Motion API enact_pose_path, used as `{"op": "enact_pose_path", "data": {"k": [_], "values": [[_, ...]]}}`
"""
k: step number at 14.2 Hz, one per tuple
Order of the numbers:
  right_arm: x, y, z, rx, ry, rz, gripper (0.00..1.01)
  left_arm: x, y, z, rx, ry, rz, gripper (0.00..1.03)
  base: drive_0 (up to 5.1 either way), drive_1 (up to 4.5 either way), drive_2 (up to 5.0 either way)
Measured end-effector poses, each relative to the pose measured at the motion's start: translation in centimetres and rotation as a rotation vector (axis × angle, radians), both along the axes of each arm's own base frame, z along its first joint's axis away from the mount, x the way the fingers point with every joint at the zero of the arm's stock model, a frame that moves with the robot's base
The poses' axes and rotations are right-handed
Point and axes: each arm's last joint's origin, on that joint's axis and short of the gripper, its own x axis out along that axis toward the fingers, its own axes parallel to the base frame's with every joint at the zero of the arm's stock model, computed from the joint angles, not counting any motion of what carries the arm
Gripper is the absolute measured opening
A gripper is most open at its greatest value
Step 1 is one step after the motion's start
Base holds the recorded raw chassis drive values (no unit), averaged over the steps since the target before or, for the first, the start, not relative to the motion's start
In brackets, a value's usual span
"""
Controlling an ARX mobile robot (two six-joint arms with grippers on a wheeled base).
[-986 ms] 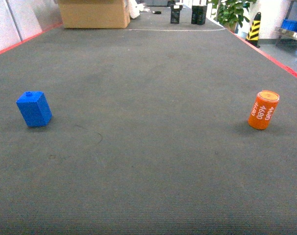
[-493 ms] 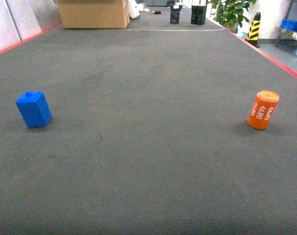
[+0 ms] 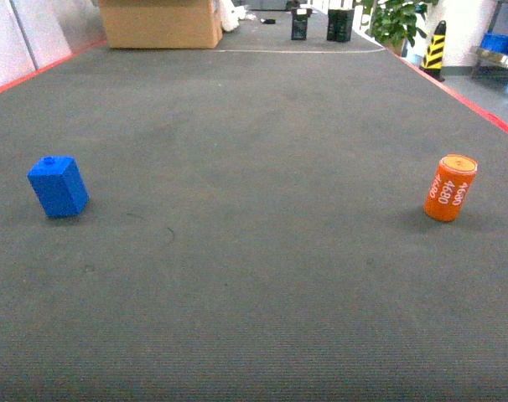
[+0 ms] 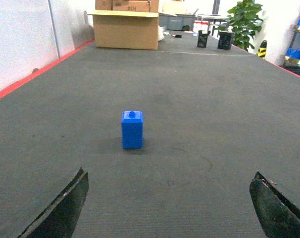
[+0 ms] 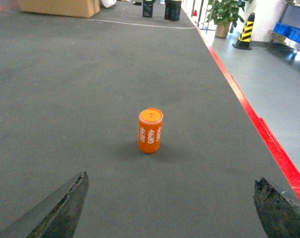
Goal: Sort blue parts and orange caps into right shelf containers
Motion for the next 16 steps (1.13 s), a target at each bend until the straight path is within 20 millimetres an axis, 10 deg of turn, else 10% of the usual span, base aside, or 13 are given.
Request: {"op": "enact_pose_path", "data": {"k": [6, 9, 11, 13, 16], "values": [[13.0, -0.4, -0.4, 0.014, 0.134, -0.012, 0.98, 0.0, 0.0, 0.0, 0.0, 0.0, 0.0, 0.98, 0.0, 0.0, 0.0], [26.8, 0.3, -4.4, 0.072, 0.347, -0.027, 0.98, 0.0, 0.0, 0.0, 0.0, 0.0, 0.0, 0.98, 0.0, 0.0, 0.0], [28.2, 1.3, -6.2, 0.065, 0.401, -0.013, 0.98, 0.0, 0.0, 0.0, 0.0, 0.0, 0.0, 0.98, 0.0, 0.0, 0.0], [28.8, 1.7, -8.7, 0.043, 0.428, -0.047, 0.59, 0.0, 0.0, 0.0, 0.0, 0.0, 0.0, 0.98, 0.0, 0.0, 0.0], [26.9, 1.6, -7.6, 0.059, 0.345, -0.039, 0.44, 0.0, 0.0, 0.0, 0.0, 0.0, 0.0, 0.98, 0.0, 0.0, 0.0]]}}
